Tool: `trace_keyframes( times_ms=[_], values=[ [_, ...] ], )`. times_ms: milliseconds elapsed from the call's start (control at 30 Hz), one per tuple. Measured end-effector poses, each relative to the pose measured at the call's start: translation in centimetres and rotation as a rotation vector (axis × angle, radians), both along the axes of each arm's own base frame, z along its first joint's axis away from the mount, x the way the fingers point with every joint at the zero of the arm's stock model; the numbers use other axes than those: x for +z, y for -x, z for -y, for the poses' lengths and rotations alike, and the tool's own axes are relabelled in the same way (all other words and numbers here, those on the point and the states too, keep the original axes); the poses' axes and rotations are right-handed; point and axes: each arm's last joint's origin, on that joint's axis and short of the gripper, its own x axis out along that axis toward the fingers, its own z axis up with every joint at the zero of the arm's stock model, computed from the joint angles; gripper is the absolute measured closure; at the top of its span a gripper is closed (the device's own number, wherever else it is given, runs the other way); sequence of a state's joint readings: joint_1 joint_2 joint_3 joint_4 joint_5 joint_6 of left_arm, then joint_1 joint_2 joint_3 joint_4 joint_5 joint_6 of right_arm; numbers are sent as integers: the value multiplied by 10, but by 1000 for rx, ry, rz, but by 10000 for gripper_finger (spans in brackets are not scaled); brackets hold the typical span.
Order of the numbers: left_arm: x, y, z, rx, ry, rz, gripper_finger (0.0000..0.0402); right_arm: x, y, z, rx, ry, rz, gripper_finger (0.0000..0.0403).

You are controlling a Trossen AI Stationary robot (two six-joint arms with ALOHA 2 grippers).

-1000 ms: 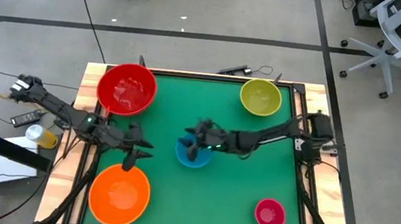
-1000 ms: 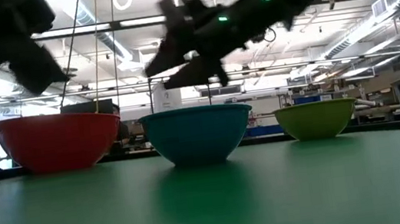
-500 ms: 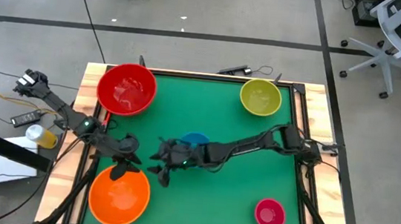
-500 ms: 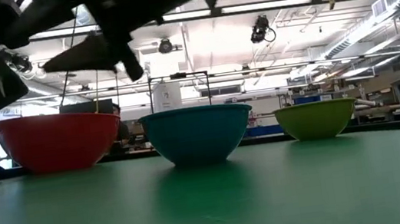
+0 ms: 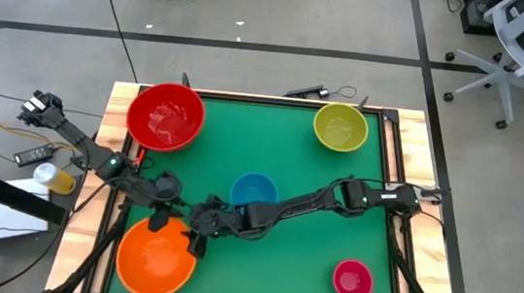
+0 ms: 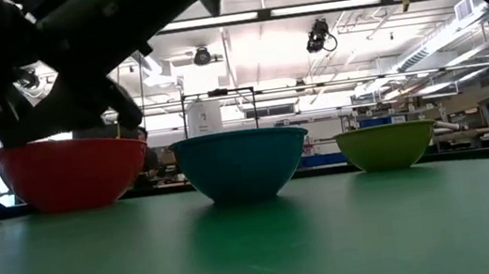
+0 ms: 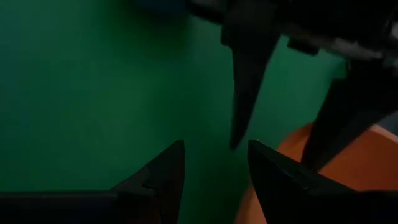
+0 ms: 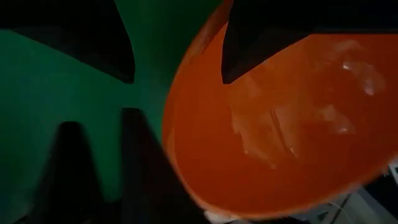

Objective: Nest bowls inside each other
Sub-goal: Stack the orange bowl into the large red bowl

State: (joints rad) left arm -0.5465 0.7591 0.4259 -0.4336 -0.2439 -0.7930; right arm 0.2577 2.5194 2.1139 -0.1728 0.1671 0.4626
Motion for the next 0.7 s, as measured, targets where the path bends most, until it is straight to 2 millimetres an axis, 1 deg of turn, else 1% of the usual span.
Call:
trace_keyframes(
  times_ms=[133, 233, 367, 500, 600, 633, 700],
  values=[
    [0, 0, -1, 30, -31, 12, 225, -13, 1, 0, 19, 28, -49, 163],
    [0, -1, -3, 62, -58, 28, 225, -15, 1, 3, 29, 54, -66, 184],
    [1, -2, -6, 118, -116, 57, 225, -13, 0, 7, 41, 82, -60, 240],
    [4, -6, -14, 199, -140, 87, 225, -13, 0, 9, 61, 124, -61, 321],
    [15, -10, -17, 221, -146, 114, 225, -12, -2, 12, 82, 150, -47, 383],
    [21, -12, -18, 224, -145, 128, 225, -12, -2, 13, 90, 156, -47, 392],
    [37, -13, -18, 210, -153, 143, 225, -12, -2, 15, 90, 160, -50, 390]
  ],
)
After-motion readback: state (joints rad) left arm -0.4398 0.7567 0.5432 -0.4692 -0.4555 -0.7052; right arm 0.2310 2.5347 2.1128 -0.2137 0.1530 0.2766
